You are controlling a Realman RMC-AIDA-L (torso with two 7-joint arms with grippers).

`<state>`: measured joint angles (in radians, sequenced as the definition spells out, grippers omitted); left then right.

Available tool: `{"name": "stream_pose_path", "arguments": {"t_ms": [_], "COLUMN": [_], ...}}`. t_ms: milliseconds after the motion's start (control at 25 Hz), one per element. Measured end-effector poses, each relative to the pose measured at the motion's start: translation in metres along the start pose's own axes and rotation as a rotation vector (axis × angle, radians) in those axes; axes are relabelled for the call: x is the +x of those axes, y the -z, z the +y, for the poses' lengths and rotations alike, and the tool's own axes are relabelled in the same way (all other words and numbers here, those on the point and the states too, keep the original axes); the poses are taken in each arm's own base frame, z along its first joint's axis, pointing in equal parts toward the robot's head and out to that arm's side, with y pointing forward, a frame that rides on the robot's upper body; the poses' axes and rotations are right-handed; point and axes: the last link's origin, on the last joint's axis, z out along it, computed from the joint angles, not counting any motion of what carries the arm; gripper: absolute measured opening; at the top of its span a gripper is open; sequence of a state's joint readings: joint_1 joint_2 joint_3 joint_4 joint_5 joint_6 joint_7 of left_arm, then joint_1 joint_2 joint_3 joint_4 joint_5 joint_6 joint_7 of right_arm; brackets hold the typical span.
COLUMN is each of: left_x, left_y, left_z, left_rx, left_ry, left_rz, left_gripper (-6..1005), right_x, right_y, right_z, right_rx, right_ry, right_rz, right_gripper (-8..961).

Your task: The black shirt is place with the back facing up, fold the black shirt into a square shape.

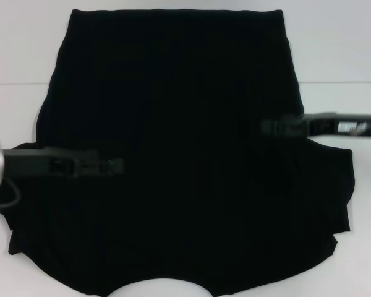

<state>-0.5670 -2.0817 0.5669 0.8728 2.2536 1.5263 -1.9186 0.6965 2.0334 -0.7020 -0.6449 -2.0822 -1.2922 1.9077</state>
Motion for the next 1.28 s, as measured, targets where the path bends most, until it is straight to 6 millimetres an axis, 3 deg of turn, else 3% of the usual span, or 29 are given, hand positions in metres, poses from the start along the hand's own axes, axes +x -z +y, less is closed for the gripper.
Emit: {"name": "stream_pose_path", "arguments": {"t_ms": [200,400,480,680,920,1280], "left_x": [0.004,-0.006,-0.018,-0.044,-0.047,-0.053], "left_y": [0.032,0.058,0.064,0.075,0.083,0.091], "left_z": [-0.017,-0.026,-0.030,-0.037,-0.045,-0.059], "left_rx": [0.087,0.115,0.151,0.234,0.290,0.406], "left_ry": [0.235,0.389,0.444,0.541,0.606,0.667], "left_rz": [-0.010,0.011,-0.017,-0.109,-0.077,-0.062], "left_gripper": [911,906,904,737,557,500], "right_x": [-0.046,-0.076,-0.080,-0.082,-0.078,-0.075], "right_y": [0.012,0.023,0.024,0.023,0.021,0.024], "right_z": [-0.016,-0.020,-0.020,-0.020,-0.021,-0.023], "right_rx": [0.097,0.148,0.156,0.158,0.159,0.164], "right_ry": [-0.185,-0.217,-0.218,-0.221,-0.233,-0.246], "right_rz": [0.009,-0.045,-0.053,-0.058,-0.055,-0.060], "right_gripper": [841,838,837,834,830,824]}}
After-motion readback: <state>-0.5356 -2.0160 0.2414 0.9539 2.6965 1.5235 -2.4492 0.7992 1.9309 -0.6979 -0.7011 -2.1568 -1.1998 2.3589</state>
